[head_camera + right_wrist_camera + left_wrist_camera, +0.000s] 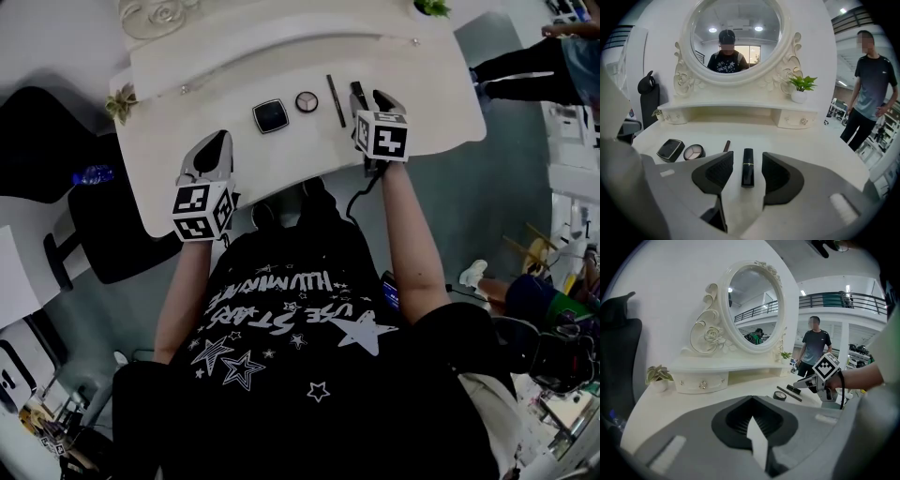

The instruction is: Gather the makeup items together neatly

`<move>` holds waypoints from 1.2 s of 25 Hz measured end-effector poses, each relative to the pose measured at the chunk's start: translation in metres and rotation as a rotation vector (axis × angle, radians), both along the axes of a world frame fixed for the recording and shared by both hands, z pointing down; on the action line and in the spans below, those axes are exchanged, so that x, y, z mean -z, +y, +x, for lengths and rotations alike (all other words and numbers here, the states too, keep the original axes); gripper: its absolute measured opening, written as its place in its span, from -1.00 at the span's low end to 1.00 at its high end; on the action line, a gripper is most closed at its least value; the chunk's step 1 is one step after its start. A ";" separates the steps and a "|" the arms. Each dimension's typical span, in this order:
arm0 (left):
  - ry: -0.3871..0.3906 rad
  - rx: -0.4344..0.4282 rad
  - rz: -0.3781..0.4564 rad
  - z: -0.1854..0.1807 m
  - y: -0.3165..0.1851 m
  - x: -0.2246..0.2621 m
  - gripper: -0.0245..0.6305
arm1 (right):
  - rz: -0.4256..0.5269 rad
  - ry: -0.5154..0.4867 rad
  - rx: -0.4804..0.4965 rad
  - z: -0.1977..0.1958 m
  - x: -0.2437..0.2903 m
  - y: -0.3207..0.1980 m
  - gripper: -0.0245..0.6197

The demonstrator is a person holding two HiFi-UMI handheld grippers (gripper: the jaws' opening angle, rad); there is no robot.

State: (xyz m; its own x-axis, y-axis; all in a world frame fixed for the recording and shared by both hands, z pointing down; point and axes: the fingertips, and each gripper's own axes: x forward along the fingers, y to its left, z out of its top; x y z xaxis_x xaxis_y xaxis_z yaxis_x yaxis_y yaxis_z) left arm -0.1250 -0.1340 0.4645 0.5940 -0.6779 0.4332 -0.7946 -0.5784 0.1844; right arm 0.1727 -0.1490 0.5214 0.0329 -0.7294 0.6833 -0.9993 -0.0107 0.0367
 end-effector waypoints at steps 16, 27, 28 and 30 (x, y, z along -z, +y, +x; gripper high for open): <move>0.022 -0.001 0.032 -0.052 0.011 0.010 -0.93 | 0.277 -0.043 -0.082 -0.058 0.080 0.007 -0.83; 0.018 0.029 0.034 -0.044 0.028 0.010 -0.93 | 0.233 -0.039 -0.011 -0.064 0.071 0.027 -0.83; 0.017 0.037 0.035 -0.043 0.031 0.011 -0.93 | 0.229 -0.043 -0.004 -0.064 0.069 0.030 -0.83; 0.017 0.051 0.036 -0.042 0.037 0.012 -0.93 | 0.222 -0.051 0.013 -0.067 0.066 0.036 -0.84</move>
